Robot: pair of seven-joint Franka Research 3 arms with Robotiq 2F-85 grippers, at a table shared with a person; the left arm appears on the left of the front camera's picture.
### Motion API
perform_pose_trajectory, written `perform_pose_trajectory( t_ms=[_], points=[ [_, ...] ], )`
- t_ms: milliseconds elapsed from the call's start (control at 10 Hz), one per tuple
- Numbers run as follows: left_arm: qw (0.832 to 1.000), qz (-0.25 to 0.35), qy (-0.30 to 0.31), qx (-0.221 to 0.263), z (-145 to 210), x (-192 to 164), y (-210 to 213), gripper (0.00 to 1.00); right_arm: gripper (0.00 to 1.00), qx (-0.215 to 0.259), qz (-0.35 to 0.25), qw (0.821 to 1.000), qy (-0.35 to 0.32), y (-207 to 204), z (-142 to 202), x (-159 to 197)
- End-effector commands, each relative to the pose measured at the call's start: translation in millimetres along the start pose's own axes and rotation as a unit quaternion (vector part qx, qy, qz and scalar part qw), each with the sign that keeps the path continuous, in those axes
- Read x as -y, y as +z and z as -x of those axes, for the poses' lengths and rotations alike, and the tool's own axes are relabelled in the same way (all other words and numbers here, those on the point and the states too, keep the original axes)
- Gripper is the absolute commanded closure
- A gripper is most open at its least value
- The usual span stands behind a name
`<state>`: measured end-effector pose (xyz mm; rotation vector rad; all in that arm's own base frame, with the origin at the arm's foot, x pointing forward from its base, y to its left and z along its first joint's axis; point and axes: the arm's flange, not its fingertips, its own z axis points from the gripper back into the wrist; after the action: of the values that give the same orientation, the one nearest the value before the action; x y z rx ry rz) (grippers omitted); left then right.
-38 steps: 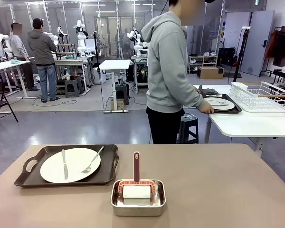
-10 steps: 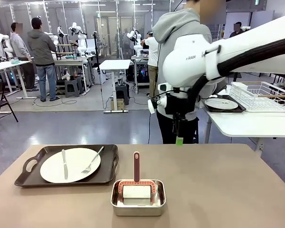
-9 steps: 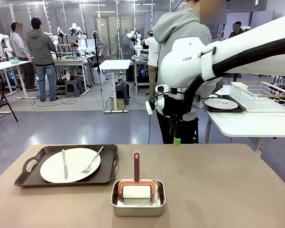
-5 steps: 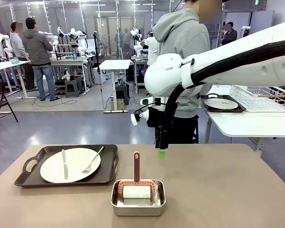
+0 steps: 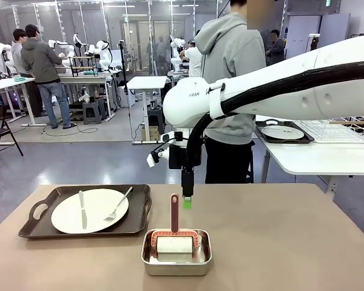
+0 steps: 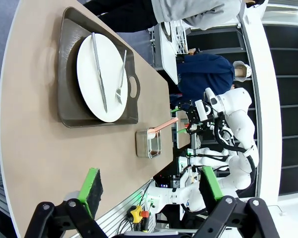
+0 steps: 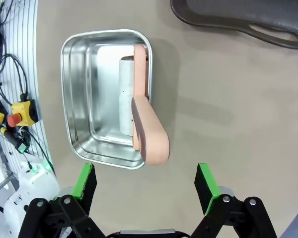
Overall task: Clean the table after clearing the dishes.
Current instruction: When the left (or right) Handle tray is removed, use the left hand (or right hand) to clean the left (or right) side of the table with the Lint Roller.
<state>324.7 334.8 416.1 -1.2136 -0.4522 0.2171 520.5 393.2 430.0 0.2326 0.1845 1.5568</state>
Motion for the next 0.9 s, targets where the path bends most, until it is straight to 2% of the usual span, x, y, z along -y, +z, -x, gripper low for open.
perform_pose_trajectory(
  t_ms=[0,800],
  points=[
    [1.000,0.001,-0.004,0.001,2.3,-0.5,2.2,0.00,0.00,-0.016,-0.006,1.000,-0.015,2.8,-13.4,2.7],
    [1.000,0.001,-0.004,0.001,2.3,-0.5,2.2,0.00,0.00,-0.040,0.004,0.999,-0.029,-17.3,-40.8,-5.3]
  ],
)
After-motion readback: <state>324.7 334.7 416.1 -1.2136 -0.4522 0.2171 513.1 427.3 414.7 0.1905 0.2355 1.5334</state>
